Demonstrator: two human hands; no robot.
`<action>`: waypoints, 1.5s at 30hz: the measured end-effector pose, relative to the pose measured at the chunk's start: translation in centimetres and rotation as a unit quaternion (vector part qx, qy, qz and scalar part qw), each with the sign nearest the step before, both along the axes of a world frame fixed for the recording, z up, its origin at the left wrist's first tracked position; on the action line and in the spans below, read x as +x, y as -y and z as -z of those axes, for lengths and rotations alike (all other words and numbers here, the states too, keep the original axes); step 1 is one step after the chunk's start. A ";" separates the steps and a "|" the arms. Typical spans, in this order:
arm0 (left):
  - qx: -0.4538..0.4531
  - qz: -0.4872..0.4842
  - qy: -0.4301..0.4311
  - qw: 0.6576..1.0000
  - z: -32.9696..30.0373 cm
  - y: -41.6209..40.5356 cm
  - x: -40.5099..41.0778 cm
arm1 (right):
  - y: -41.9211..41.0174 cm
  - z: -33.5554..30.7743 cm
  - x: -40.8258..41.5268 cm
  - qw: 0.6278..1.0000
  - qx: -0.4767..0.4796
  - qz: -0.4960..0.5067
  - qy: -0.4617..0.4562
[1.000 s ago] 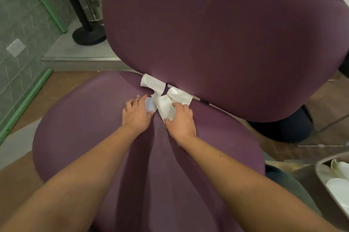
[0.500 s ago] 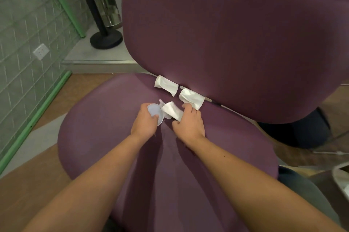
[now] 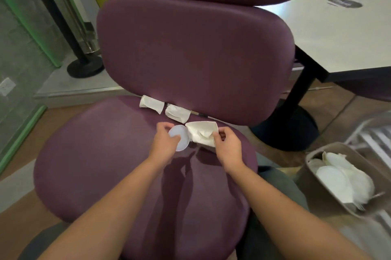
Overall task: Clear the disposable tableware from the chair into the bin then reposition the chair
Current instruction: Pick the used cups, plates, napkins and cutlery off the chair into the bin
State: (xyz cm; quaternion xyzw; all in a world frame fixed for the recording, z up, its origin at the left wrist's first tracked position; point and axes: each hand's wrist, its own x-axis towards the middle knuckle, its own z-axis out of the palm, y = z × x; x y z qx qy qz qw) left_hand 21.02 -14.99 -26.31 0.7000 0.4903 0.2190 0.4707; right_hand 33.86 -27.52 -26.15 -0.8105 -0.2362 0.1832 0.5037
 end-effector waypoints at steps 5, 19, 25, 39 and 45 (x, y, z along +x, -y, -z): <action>0.006 0.041 0.032 0.999 -1.6 4.4 4.6 | 6.2 -1.3 3.2 0.995 0.045 0.084 -0.039; -0.044 0.249 0.073 0.965 -2.3 17.5 19.6 | 21.6 -0.8 12.6 0.943 0.097 0.311 -0.076; -0.055 0.286 0.016 0.956 -0.9 22.7 24.5 | 27.1 0.5 16.1 0.915 0.041 0.390 -0.094; -0.128 0.320 -0.011 0.939 2.8 27.2 27.1 | 28.2 3.0 16.8 0.948 -0.013 0.310 -0.073; -0.182 0.312 0.044 0.931 2.7 27.6 27.9 | 27.6 2.0 18.3 0.958 0.003 0.270 -0.092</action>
